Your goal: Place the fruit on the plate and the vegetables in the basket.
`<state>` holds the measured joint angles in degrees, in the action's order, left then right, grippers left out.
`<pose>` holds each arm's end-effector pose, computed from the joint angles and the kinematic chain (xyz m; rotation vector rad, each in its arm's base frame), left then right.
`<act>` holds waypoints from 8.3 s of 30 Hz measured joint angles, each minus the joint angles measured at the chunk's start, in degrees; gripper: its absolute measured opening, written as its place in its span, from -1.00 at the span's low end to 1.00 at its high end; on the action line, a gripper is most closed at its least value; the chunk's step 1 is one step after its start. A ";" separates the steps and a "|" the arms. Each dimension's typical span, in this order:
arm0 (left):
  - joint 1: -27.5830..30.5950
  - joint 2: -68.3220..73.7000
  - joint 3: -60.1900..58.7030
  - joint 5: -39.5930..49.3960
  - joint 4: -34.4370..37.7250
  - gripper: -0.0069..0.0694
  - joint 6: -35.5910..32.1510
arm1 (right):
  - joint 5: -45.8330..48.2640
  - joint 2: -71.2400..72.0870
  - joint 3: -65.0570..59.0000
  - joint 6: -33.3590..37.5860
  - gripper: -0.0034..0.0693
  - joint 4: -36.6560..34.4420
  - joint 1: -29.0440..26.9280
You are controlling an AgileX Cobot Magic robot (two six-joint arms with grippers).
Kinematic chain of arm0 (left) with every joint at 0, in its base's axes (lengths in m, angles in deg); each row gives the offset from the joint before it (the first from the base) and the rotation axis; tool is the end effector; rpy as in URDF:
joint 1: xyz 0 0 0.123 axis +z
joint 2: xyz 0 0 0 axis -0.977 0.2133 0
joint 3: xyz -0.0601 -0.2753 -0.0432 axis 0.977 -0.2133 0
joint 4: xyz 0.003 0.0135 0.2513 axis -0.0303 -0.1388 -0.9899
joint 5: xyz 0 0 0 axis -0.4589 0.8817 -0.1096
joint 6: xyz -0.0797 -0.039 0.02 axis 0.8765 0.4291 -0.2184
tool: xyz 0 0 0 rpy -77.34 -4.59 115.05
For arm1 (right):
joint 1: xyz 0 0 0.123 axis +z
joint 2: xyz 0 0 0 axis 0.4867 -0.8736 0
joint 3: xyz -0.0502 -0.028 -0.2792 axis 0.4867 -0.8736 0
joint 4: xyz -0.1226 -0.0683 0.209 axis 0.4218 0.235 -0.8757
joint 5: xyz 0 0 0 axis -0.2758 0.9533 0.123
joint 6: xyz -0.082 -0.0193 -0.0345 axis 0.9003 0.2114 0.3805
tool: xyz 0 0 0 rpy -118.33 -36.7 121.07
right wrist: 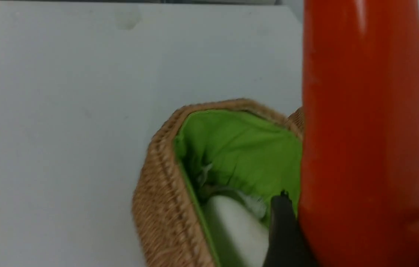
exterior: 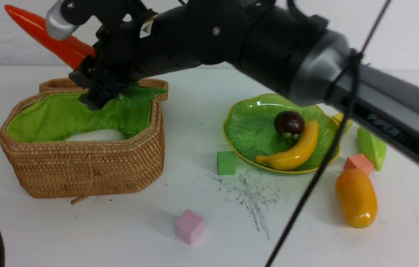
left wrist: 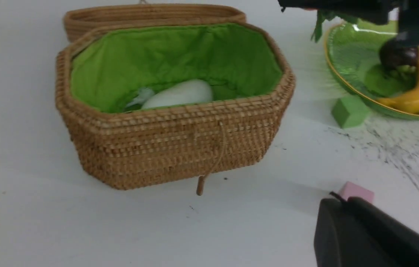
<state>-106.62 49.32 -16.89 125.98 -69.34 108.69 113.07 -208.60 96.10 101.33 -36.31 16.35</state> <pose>0.0960 -0.0300 0.3579 0.0887 2.0252 -0.2693 0.3496 0.3782 0.3588 -1.2149 1.5186 0.4105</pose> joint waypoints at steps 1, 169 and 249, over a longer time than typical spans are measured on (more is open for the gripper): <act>0.00 0.00 0.00 0.25 -0.47 -0.82 0.69 | -1.51 -2.26 1.58 0.81 0.17 0.00 0.00; 0.00 -0.09 4.80 5.07 2.14 -0.72 -3.03 | -2.19 9.24 -16.34 10.05 0.34 -27.24 -5.79; 0.00 -33.53 -34.93 -16.21 27.14 -0.85 -22.16 | 18.02 79.96 -78.39 -50.75 -0.95 16.73 -22.36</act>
<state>-106.62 15.78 -51.83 109.77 -42.20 86.52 131.09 -128.64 17.71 50.58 -19.58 -6.00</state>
